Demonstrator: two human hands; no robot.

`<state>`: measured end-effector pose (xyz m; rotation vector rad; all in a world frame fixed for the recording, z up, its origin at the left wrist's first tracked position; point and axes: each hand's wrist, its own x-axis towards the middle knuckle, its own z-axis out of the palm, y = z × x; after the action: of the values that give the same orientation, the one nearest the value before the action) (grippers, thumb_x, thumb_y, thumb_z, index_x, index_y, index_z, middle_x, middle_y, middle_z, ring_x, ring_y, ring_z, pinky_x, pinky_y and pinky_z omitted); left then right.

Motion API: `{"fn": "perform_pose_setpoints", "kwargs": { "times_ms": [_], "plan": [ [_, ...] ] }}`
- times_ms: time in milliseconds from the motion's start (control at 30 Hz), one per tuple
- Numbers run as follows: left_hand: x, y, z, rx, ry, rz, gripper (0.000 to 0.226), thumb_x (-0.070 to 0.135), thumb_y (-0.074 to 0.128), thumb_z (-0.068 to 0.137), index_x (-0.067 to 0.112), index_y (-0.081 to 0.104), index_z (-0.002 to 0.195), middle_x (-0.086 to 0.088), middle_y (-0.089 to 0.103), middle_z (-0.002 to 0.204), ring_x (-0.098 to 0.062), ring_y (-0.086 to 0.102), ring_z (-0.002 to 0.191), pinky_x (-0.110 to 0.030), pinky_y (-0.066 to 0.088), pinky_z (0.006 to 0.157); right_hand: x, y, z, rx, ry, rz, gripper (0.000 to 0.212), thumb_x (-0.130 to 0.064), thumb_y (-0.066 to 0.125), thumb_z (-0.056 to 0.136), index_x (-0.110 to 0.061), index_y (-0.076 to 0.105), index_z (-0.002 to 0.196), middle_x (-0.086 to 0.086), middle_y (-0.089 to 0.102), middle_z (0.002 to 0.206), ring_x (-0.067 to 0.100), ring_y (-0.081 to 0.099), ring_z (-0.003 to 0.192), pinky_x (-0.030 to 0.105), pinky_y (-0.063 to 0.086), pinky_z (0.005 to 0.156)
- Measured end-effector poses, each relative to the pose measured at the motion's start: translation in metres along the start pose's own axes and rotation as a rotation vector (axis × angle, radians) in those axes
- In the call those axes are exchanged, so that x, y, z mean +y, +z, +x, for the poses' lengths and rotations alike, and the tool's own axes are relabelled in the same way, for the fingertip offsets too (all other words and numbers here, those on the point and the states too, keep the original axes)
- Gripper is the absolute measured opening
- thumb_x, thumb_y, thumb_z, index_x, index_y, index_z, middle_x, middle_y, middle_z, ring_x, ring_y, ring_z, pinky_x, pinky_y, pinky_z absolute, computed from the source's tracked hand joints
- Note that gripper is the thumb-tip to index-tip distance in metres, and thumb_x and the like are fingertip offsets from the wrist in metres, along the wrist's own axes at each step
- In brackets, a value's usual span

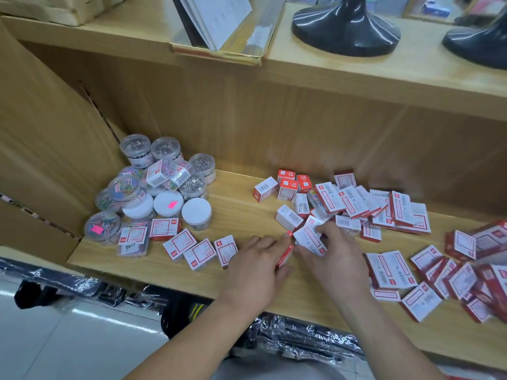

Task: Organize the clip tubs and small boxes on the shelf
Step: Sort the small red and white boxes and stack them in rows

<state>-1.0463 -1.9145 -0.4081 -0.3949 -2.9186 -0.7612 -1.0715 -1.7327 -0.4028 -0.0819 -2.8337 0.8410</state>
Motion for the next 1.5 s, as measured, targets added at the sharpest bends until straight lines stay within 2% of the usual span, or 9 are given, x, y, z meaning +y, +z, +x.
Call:
{"fn": "perform_pose_setpoints", "kwargs": {
  "times_ms": [433, 600, 733, 933, 1100, 1200, 1300, 1400, 1500],
  "plan": [
    [-0.007, -0.003, -0.001, -0.015, 0.134, -0.056, 0.053, 0.017, 0.074, 0.081, 0.035, 0.062, 0.129, 0.012, 0.071, 0.102, -0.022, 0.059, 0.089, -0.032, 0.052, 0.064, 0.006, -0.029, -0.010, -0.181, 0.214, -0.033, 0.032, -0.041, 0.075, 0.075, -0.032, 0.061, 0.102, -0.010, 0.069, 0.101, 0.018, 0.065, 0.096, 0.038, 0.053, 0.074],
    [-0.006, -0.003, -0.003, -0.010, 0.144, -0.002, 0.058, 0.010, 0.071, 0.080, 0.032, 0.057, 0.131, 0.009, 0.071, 0.103, -0.022, 0.059, 0.093, -0.036, 0.052, 0.071, -0.007, -0.024, 0.001, -0.012, 0.263, 0.017, 0.036, -0.048, 0.076, 0.074, -0.029, 0.061, 0.101, -0.009, 0.067, 0.102, 0.015, 0.064, 0.092, 0.039, 0.055, 0.076],
    [-0.002, 0.005, -0.017, 0.029, 0.170, 0.045, 0.047, 0.025, 0.066, 0.090, 0.026, 0.058, 0.136, 0.006, 0.065, 0.114, -0.023, 0.058, 0.099, -0.039, 0.051, 0.072, -0.034, 0.001, 0.007, 0.066, 0.254, 0.025, 0.041, -0.045, 0.074, 0.080, -0.024, 0.050, 0.105, -0.001, 0.063, 0.102, 0.024, 0.059, 0.099, 0.033, 0.044, 0.070],
    [-0.012, 0.002, -0.016, 0.078, 0.182, -0.046, 0.031, 0.023, 0.065, 0.093, 0.024, 0.069, 0.124, 0.005, 0.067, 0.107, -0.024, 0.058, 0.092, -0.040, 0.054, 0.063, -0.045, 0.008, 0.012, 0.061, 0.302, 0.062, 0.044, -0.037, 0.079, 0.078, -0.020, 0.045, 0.099, 0.002, 0.061, 0.091, 0.028, 0.059, 0.088, 0.033, 0.039, 0.065],
    [-0.014, -0.002, -0.018, 0.061, 0.165, -0.037, 0.045, 0.020, 0.074, 0.085, 0.028, 0.066, 0.129, 0.004, 0.065, 0.103, -0.023, 0.058, 0.092, -0.036, 0.054, 0.066, -0.044, -0.013, 0.008, -0.019, 0.318, 0.107, 0.028, -0.021, 0.076, 0.078, -0.019, 0.053, 0.094, -0.011, 0.061, 0.076, 0.015, 0.058, 0.071, 0.024, 0.037, 0.053],
    [-0.005, -0.002, -0.019, 0.055, 0.161, 0.019, 0.052, 0.032, 0.076, 0.082, 0.024, 0.065, 0.132, 0.003, 0.067, 0.098, -0.024, 0.060, 0.090, -0.035, 0.054, 0.066, -0.040, -0.031, -0.001, -0.025, 0.351, 0.226, 0.027, -0.020, 0.077, 0.076, -0.023, 0.060, 0.096, -0.015, 0.066, 0.081, 0.003, 0.063, 0.078, 0.016, 0.044, 0.062],
    [0.005, 0.007, -0.018, 0.063, 0.188, 0.041, 0.048, 0.024, 0.076, 0.085, 0.024, 0.066, 0.132, 0.005, 0.066, 0.091, -0.023, 0.058, 0.084, -0.033, 0.051, 0.058, -0.033, -0.050, -0.012, -0.053, 0.342, 0.398, 0.038, -0.011, 0.079, 0.075, -0.032, 0.059, 0.100, -0.013, 0.071, 0.093, 0.002, 0.068, 0.081, 0.024, 0.053, 0.071],
    [0.018, 0.016, -0.011, 0.064, 0.193, 0.053, 0.045, 0.016, 0.078, 0.083, 0.027, 0.069, 0.126, 0.007, 0.067, 0.086, -0.021, 0.057, 0.082, -0.032, 0.051, 0.055, -0.019, -0.072, -0.017, -0.105, 0.347, 0.519, 0.041, -0.002, 0.078, 0.078, -0.029, 0.061, 0.105, -0.007, 0.073, 0.099, 0.001, 0.068, 0.072, 0.021, 0.054, 0.063],
    [0.038, 0.026, 0.000, 0.033, 0.144, 0.009, 0.050, 0.009, 0.079, 0.081, 0.033, 0.070, 0.124, 0.008, 0.068, 0.088, -0.020, 0.057, 0.083, -0.034, 0.054, 0.058, 0.003, -0.101, -0.019, -0.101, 0.331, 0.487, 0.042, -0.003, 0.079, 0.078, -0.024, 0.067, 0.112, -0.007, 0.071, 0.103, 0.005, 0.068, 0.087, 0.025, 0.057, 0.076]
  ]
}}
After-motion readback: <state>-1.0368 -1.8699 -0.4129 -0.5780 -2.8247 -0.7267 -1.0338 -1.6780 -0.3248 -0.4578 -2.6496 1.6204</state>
